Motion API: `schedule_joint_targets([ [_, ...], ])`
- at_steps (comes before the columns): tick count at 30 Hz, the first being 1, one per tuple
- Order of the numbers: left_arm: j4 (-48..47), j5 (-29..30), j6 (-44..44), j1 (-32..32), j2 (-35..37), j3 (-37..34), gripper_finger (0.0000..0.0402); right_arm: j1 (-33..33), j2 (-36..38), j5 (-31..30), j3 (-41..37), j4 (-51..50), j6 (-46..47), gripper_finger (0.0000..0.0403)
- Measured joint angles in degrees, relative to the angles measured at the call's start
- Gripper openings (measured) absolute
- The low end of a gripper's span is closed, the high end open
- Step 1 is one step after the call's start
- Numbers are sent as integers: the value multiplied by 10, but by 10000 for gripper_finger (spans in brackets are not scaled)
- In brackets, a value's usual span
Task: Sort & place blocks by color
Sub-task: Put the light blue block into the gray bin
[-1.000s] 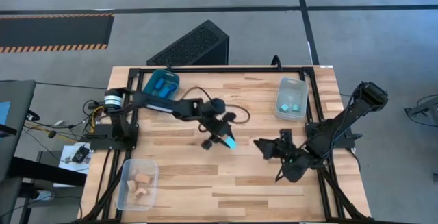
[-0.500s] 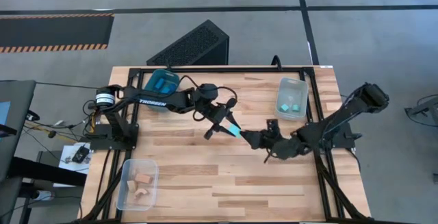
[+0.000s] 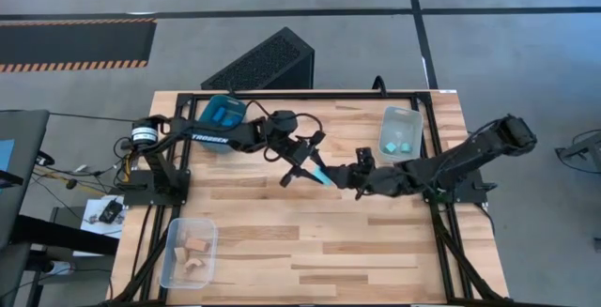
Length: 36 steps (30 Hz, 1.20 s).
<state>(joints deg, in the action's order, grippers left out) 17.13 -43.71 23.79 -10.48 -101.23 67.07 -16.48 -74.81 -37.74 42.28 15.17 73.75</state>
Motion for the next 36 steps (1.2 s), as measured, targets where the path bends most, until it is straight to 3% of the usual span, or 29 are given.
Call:
schedule_joint_targets([
  [12,31,25,-36,-73,1,2,111,127,-2,170,0,47,-52,262],
  [23,54,6,-55,-122,4,2,118,266,-1,342,-2,103,-96,148],
  [36,89,11,-91,-146,2,3,120,345,-3,458,-1,137,-114,164],
])
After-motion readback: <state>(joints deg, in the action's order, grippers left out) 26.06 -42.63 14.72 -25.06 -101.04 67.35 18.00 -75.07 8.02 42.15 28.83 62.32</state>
